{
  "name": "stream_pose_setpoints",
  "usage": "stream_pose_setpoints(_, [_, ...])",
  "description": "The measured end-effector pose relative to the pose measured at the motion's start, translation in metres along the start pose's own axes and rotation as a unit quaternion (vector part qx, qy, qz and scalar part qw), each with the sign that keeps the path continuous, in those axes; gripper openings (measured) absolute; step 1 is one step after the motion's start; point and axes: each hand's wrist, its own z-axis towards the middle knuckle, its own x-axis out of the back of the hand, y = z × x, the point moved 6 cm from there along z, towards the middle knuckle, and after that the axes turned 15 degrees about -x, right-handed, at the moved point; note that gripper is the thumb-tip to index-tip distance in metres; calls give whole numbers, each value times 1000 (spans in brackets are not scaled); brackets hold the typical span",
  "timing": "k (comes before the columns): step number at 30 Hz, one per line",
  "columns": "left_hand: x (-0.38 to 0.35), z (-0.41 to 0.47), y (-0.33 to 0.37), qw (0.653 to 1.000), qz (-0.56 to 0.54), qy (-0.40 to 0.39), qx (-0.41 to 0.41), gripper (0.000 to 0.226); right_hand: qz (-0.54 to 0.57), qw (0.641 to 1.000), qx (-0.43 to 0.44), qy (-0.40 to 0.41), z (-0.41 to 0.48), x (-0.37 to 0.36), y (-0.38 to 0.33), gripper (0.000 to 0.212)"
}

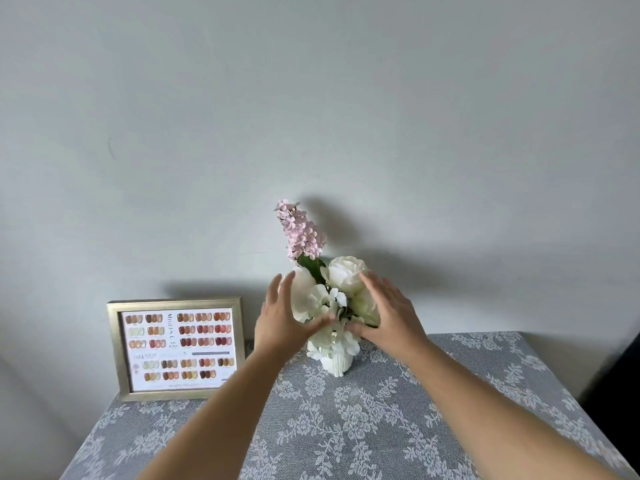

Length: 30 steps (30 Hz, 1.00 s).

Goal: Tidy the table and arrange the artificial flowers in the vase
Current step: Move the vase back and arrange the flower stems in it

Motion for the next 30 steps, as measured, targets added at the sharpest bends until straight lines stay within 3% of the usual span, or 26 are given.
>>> stream_pose_setpoints(5, [55,45,4,992,-29,125,-10,90,-8,1000,11,-9,21,14,-12,93])
stream_pose_setpoints(7, [66,68,10,990,-47,137,-4,81,-36,999,24,-23,26,12,-17,90])
stream_pose_setpoints(11, [59,100,21,991,-113,62,35,84,-57,997,11,-46,31,6,-18,85])
stream_pose_setpoints(14, [40,103,16,963,-235,44,123,96,-51,998,12,-37,31,4,-18,84])
stream_pose_setpoints(17, [23,98,8,951,-253,36,176,94,-48,998,5,-40,31,-1,-14,85])
stream_pose_setpoints(21, [17,95,9,967,-196,18,160,45,-36,998,0,-50,33,-4,-10,85])
stream_pose_setpoints(25, [18,96,14,981,-147,-3,124,47,-39,998,-3,-57,33,-4,-12,85])
stream_pose_setpoints(30, [19,91,20,988,-132,-27,76,31,-34,997,-12,-65,33,-6,-14,85])
